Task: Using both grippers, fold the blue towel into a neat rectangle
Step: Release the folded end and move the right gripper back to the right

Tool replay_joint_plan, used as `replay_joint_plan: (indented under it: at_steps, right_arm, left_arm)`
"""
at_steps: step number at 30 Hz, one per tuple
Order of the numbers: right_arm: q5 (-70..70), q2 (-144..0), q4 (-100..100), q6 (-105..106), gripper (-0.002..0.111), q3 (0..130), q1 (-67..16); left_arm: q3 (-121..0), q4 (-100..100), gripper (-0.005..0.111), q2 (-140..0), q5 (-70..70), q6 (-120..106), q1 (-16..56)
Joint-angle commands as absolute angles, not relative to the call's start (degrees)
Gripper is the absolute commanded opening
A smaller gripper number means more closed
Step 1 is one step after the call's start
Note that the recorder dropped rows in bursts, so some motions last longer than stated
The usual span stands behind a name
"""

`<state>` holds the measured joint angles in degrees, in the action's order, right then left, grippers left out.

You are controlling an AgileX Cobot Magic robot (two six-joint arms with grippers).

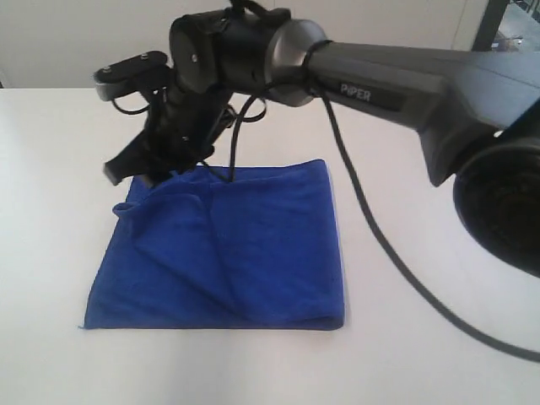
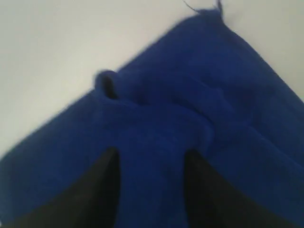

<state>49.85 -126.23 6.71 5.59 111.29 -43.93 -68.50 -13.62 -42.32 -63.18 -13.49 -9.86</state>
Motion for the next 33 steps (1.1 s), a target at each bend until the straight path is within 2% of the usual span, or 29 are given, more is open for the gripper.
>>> replay_joint_plan:
  at_steps: [1,3,12,24,33]
  right_arm:
    - [57.0,-125.9,1.5,5.2,0.012,111.2,-38.6]
    - [57.4,-125.9,1.5,5.4,0.000,111.2,-36.3]
    - [56.1,-128.8,1.5,12.6,0.000,111.2,-26.0]
    - [51.6,-136.3,1.4,16.5,0.000,111.2,-21.7]
    - [66.9,-138.4,-1.3,15.9,0.000,111.2,-18.2]
  left_arm:
    - [-68.8,-13.8,0.000,-41.8,-63.8,-13.0,-10.0]
    - [-68.8,-13.8,0.000,-41.8,-63.8,-13.0,-10.0]
    - [-68.8,-13.8,0.000,-41.8,-63.8,-13.0,-10.0]
    - [-68.8,-13.8,0.000,-41.8,-63.8,-13.0,-10.0]
    - [-68.8,-13.8,0.000,-41.8,-63.8,-13.0,-10.0]
